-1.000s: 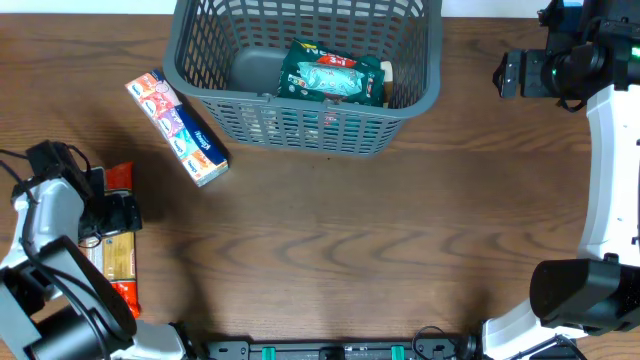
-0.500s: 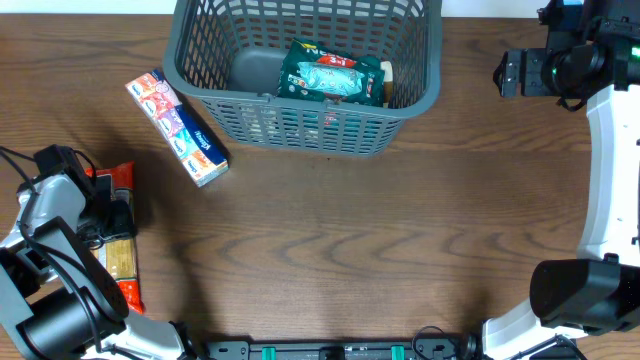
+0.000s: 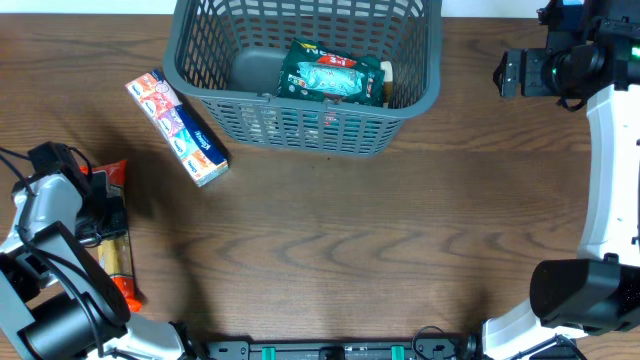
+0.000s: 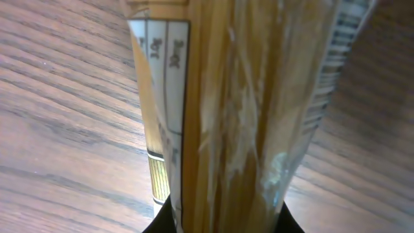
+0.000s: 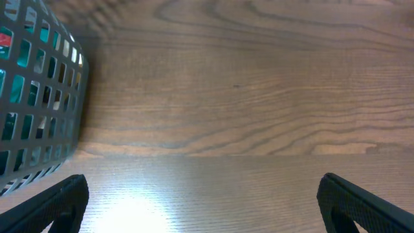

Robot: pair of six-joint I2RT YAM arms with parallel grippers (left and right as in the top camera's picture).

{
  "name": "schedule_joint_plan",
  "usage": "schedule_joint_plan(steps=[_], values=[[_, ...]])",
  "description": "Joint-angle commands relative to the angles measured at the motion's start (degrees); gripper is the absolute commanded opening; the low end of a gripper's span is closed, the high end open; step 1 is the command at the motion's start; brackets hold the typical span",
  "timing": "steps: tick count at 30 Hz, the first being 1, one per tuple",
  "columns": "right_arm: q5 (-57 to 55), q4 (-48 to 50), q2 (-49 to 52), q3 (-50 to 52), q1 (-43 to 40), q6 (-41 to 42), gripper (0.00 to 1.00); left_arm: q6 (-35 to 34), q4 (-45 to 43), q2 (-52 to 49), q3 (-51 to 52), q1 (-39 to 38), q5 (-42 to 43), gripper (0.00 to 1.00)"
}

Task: Pack container
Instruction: 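Grasp the orange spaghetti package with the left gripper, then carry the spaghetti package over the basket and release it inside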

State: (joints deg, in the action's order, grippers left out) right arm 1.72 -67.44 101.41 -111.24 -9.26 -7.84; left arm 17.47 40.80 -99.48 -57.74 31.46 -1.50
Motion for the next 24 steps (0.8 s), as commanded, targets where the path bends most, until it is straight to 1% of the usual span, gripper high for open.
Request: schedule_joint_plan(steps=[1, 8, 13, 14, 18, 21, 24], values=[[0.24, 0.15, 0.17, 0.0, -0.15, -1.05, 0.99, -6.54, 0.46, -1.46, -0.94, -0.83, 8.59, 0.06], [0.24, 0.17, 0.17, 0.0, -0.13, -1.03, 0.99, -8.37, 11.52, 3.85, -11.65, -4.81, 8.61, 0.06], [0.24, 0.13, 0.17, 0.0, -0.13, -1.03, 0.99, -9.31, 21.09, 7.3, -24.72, -9.09, 8.87, 0.06], [0.24, 0.13, 0.17, 0.0, -0.13, -1.03, 0.99, -9.31, 22.34, 7.93, -27.54, -9.79, 10.12, 0.06], [0.24, -0.17, 0.17, 0.0, -0.13, -1.03, 0.99, -9.73, 25.05, 9.92, -38.23, -12.07, 15.74, 0.06], [0.24, -0.7, 0.17, 0.0, -0.13, -1.03, 0.99, -10.1, 25.4, 10.82, -46.25, -14.88, 15.91, 0.05], [0.24, -0.98, 0.17, 0.0, -0.13, -1.01, 0.99, -9.18, 25.29, 10.8, -53.81, -19.61, 15.89, 0.05]])
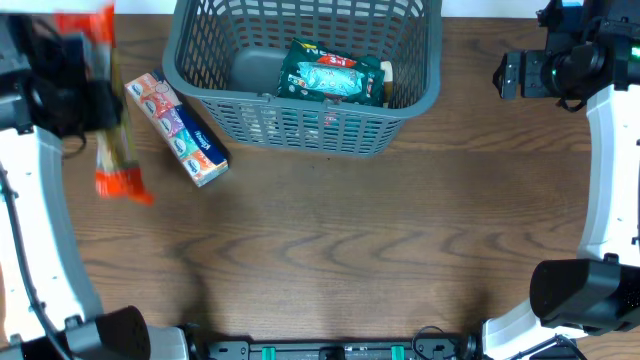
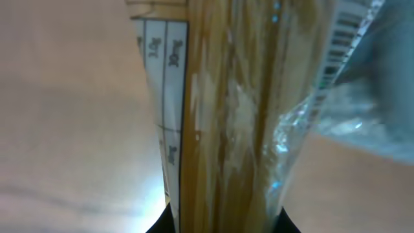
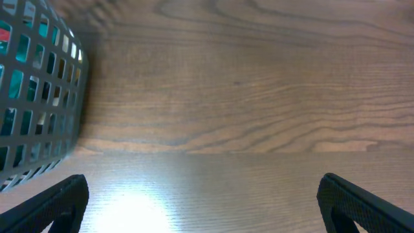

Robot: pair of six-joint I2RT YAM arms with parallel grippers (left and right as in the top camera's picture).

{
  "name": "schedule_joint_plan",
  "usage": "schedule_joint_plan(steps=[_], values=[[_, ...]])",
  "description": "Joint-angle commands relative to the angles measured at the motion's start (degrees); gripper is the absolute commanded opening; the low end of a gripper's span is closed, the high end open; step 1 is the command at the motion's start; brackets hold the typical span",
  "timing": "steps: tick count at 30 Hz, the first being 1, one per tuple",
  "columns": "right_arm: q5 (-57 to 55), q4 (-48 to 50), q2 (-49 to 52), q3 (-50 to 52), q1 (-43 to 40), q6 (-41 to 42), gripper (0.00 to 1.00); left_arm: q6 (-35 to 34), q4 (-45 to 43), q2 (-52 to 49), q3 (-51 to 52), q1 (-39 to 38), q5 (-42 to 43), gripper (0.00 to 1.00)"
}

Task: Pack container
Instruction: 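Carry the spaghetti package over the basket and release it inside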

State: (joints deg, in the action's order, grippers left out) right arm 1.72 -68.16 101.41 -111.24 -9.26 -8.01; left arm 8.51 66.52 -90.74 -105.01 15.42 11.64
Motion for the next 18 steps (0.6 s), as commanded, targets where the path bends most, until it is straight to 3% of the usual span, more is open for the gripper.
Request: schedule_joint_plan(steps=[1, 5, 11, 18], values=[[0.24, -0.28, 0.17, 0.0, -0.13, -0.83, 0.99, 1.4, -0.61, 2.05, -8.68, -5.73, 2.73, 0.05], [0.24, -0.48, 0.17, 0.0, -0.13, -0.83, 0.99, 11.08, -3.8, 2.01, -13.77, -15.15, 2.67, 0.06], [0.24, -0.92, 0.17, 0.0, -0.13, -0.83, 0.99, 31.67, -17.33, 0.94, -14.16, -28.87, -1.25, 0.06], [0.24, -1.88, 0.17, 0.0, -0.13, -0.83, 0.99, 46.36, -29.27, -4.68, -14.16, -37.46, -4.81, 0.06]])
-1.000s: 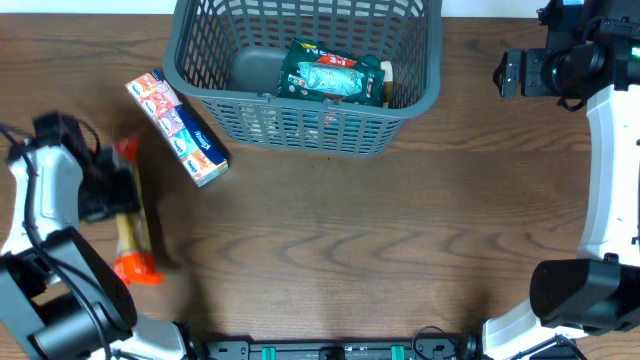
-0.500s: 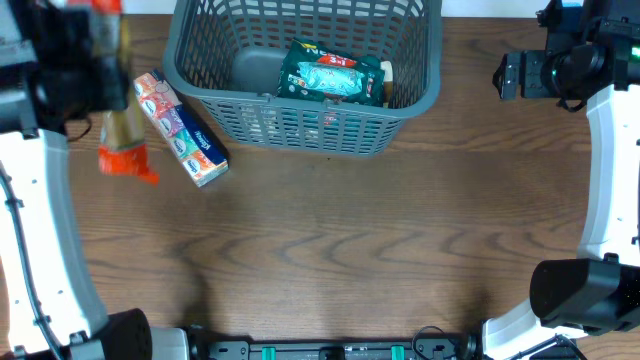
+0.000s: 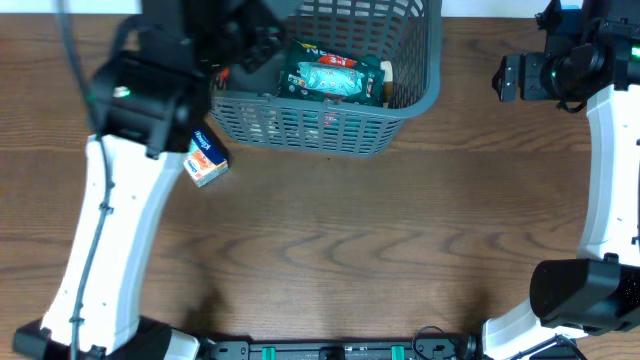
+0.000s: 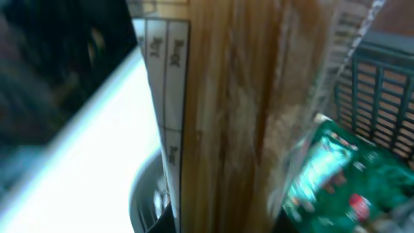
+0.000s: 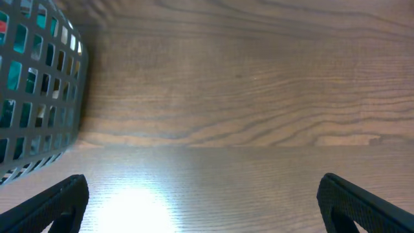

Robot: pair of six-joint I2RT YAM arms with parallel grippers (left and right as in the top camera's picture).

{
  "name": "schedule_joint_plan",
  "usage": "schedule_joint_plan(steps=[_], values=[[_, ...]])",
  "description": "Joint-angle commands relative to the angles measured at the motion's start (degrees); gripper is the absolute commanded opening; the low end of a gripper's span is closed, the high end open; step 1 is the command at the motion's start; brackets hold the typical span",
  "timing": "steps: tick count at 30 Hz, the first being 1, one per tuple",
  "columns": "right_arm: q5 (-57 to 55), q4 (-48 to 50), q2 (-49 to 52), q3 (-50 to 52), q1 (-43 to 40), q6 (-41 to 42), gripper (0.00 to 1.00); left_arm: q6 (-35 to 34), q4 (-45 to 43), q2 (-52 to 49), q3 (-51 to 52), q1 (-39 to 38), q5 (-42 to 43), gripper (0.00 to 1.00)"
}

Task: Pack container
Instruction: 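Carry the spaghetti package over the basket and release it inside, then pull the left arm back toward the tissue-pack strip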

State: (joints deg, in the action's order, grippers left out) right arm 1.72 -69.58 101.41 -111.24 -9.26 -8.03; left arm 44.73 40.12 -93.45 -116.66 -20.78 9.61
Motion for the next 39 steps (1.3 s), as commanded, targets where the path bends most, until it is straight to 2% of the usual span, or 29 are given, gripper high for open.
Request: schedule_joint_plan(steps=[1, 14, 15, 16, 17, 19, 22, 26, 30, 32, 35, 36, 39], values=[[0.24, -0.57, 0.17, 0.0, -0.13, -0.83, 0.99, 11.54, -3.34, -2.95, -2.51, -1.75, -2.78, 0.06], [0.24, -2.25, 0.17, 0.0, -0.09, -0.83, 0.99, 11.23, -4.02, -19.32, -2.51, -2.36, -2.78, 0.06], [0.24, -2.43, 0.17, 0.0, -0.09, -0.83, 0.99, 10.54, -3.78, -19.74, -2.51, -2.36, -2.78, 0.09], [0.24, -2.51, 0.17, 0.0, -0.09, -0.85, 0.99, 10.12, -3.61, -19.82, -2.49, -2.36, -2.78, 0.46], [0.24, -2.54, 0.17, 0.0, -0.09, -0.83, 0.99, 9.51, -3.63, -19.8, -2.51, -2.36, -2.78, 0.74], [0.24, -2.51, 0.17, 0.0, -0.09, -0.83, 0.99, 8.98, -4.02, -19.23, -2.51, -2.34, -2.8, 0.77], [0.24, -2.54, 0.17, 0.0, -0.09, -0.83, 0.99, 8.98, -4.28, -17.66, -2.51, -2.34, -2.82, 0.86], [0.26, -2.56, 0.17, 0.0, -0.09, -0.83, 0.99, 8.46, -4.52, -13.9, -2.51, -2.34, -6.08, 0.89], [0.26, -2.67, 0.17, 0.0, -0.09, -0.83, 0.99, 1.22, -4.76, -8.57, -2.51, -1.88, -13.6, 0.9], [0.26, -2.67, 0.17, 0.0, -0.09, -0.83, 0.99, -5.16, -4.15, -5.77, -2.51, -1.09, -17.75, 0.92], [0.26, -2.71, 0.17, 0.0, -0.09, -0.81, 0.99, -18.69, -0.33, -1.11, -2.51, 1.31, -24.06, 0.92], [0.26, -2.71, 0.17, 0.0, -0.09, -0.81, 0.99, -25.24, 2.25, 0.61, -2.51, 2.86, -25.9, 0.92], [0.26, -2.86, 0.17, 0.0, -0.09, -0.81, 0.99, -39.8, 9.7, 3.65, -2.51, 7.8, -26.88, 0.92]])
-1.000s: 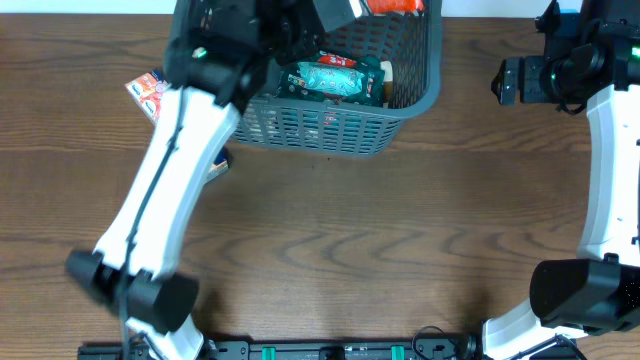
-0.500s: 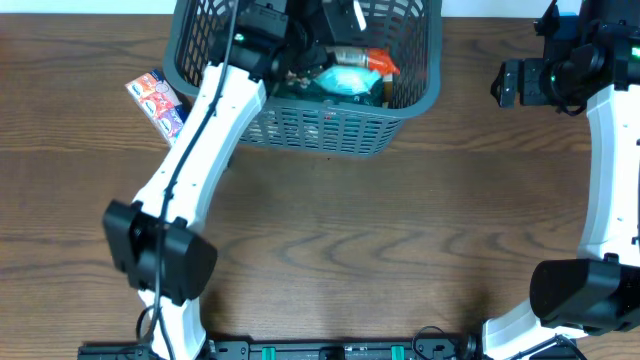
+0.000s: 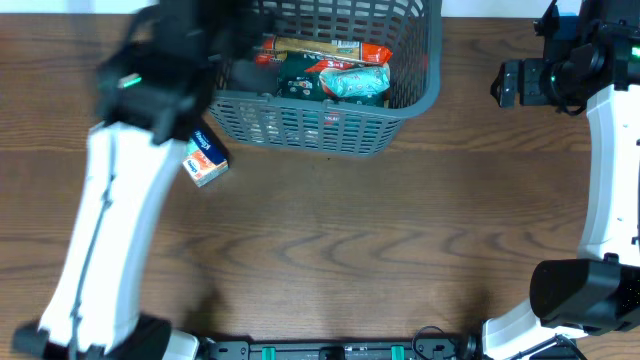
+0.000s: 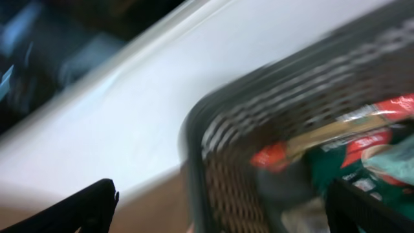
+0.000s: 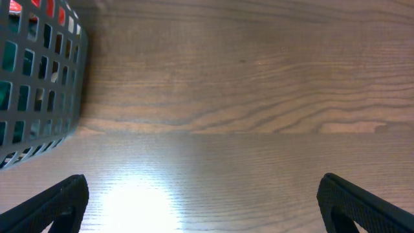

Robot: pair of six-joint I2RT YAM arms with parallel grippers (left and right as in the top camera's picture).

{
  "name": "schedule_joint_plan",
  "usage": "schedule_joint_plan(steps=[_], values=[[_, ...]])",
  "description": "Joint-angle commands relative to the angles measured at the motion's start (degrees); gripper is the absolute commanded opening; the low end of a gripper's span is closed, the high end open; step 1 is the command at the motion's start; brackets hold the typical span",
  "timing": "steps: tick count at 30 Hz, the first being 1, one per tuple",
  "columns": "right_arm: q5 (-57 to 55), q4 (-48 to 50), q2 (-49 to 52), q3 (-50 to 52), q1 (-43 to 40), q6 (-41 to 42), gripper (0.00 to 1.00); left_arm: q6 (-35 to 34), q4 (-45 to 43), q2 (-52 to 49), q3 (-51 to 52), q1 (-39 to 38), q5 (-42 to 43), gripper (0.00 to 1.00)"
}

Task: Pack container
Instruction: 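Pull the left arm back toward the tissue-pack strip, then grasp the multicolor tissue-pack strip with the left gripper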

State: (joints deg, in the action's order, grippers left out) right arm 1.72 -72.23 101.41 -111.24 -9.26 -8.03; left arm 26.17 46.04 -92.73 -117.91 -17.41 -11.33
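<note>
The grey mesh basket (image 3: 300, 125) stands at the table's far middle. Inside it a long spaghetti packet with red ends (image 3: 320, 50) lies across the back, above a green and teal pouch (image 3: 345, 80). In the blurred left wrist view the spaghetti packet (image 4: 323, 133) shows inside the basket's corner (image 4: 213, 139). My left gripper (image 4: 220, 204) is open and holds nothing, over the basket's left rim. A small colourful box (image 3: 203, 158) lies on the table left of the basket. My right gripper (image 5: 202, 200) is open over bare wood, right of the basket (image 5: 35, 84).
My left arm (image 3: 110, 220) reaches from the near left up to the basket and covers part of the small box. My right arm (image 3: 610, 150) runs along the right edge. A white surface (image 4: 129, 90) lies beyond the table's far edge.
My left gripper has let go of the spaghetti packet, which now lies in the basket across the green pouch. The gripper's fingers stand open. The right arm has not moved.
My left gripper was shut on the spaghetti packet on the table at the near left. Then it held the packet in the air at the far left, then over the basket's left rim. Now the packet lies inside the basket and the gripper is open.
</note>
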Motion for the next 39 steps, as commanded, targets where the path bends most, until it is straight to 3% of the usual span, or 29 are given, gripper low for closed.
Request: schedule_joint_plan(steps=[1, 5, 9, 25, 29, 39], values=[[0.24, -0.33, 0.17, 0.0, -0.09, -0.83, 0.99, -25.64, 6.29, 3.52, -1.27, 6.43, -5.92, 0.92], [0.26, -0.55, 0.17, 0.0, -0.09, -0.83, 0.99, -41.29, 16.11, 3.37, -1.09, 15.39, -5.84, 0.94], [0.26, -0.79, 0.17, 0.0, -0.09, -0.83, 0.99, -47.36, 19.17, 0.9, 0.26, 21.22, -1.38, 0.96], [0.24, -1.36, 0.17, 0.0, -0.04, -1.66, 0.99, -52.28, 19.71, -19.89, 0.7, 25.05, 5.11, 0.98], [0.22, -1.6, 0.17, 0.0, -0.04, -2.36, 0.99, -52.65, 19.69, -23.21, 0.7, 26.16, 8.83, 0.98], [0.24, -1.29, 0.17, 0.0, -0.04, -2.36, 0.99, -52.61, 19.8, -29.75, 0.7, 26.23, 9.25, 0.98]])
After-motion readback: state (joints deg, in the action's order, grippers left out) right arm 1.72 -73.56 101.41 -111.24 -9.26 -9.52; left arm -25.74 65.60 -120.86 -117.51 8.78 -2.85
